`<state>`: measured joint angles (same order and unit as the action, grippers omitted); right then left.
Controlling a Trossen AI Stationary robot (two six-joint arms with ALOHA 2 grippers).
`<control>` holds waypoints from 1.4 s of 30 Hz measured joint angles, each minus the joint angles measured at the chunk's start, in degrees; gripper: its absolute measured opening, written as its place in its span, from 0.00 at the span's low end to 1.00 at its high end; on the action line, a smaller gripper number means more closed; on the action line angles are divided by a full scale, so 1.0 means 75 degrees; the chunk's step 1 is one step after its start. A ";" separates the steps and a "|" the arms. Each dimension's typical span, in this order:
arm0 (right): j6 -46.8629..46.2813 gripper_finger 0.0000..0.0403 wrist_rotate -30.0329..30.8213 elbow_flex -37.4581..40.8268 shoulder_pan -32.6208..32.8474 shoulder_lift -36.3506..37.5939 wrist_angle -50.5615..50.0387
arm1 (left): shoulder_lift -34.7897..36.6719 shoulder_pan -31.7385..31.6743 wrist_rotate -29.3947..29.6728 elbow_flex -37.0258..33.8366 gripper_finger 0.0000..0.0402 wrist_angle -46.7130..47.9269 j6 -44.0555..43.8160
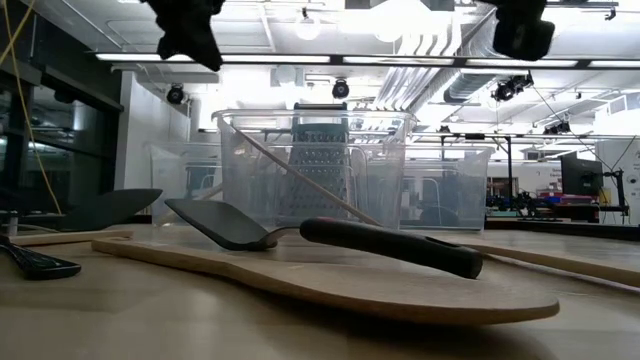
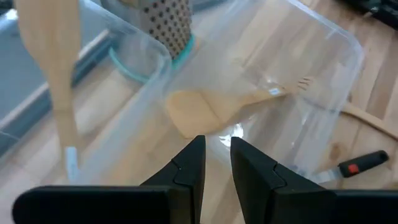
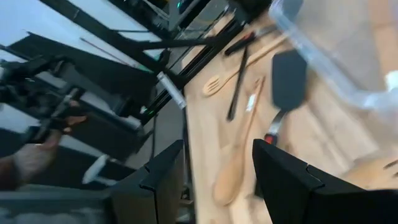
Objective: Pick & Place Kitchen Items
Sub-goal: Put the light brown slotted spoon into the middle transparent bin
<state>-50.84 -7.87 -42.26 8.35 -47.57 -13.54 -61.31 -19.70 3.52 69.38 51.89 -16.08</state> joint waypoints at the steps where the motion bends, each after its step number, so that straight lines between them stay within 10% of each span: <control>1: -0.0206 0.45 0.0029 0.0000 0.0100 0.0000 0.0000 | 0.0173 0.0142 0.0012 -0.0258 0.18 -0.0253 -0.0097; 14: -0.2662 0.41 0.2354 -0.0009 0.1660 -0.0922 0.0990 | 0.2799 0.1531 0.0048 -0.1975 0.18 -0.1376 -0.0057; 26: -0.4997 0.32 0.2228 -0.0574 0.2449 -0.3570 0.2115 | 0.4316 0.1984 -0.0144 -0.1975 0.18 -0.0904 0.0114; 36: -0.6373 0.26 0.2009 -0.3446 0.2334 -0.5017 -0.3076 | 0.4367 0.1984 -0.0360 -0.1975 0.18 -0.0608 0.0114; 42: -0.6827 0.21 0.1868 -0.3776 0.2155 -0.5669 -0.3649 | 0.4367 0.1984 -0.0392 -0.1975 0.18 -0.0611 0.0132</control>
<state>-102.05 6.14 -70.58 24.52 -90.09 -40.91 -28.56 -4.82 0.58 54.57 47.31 -15.09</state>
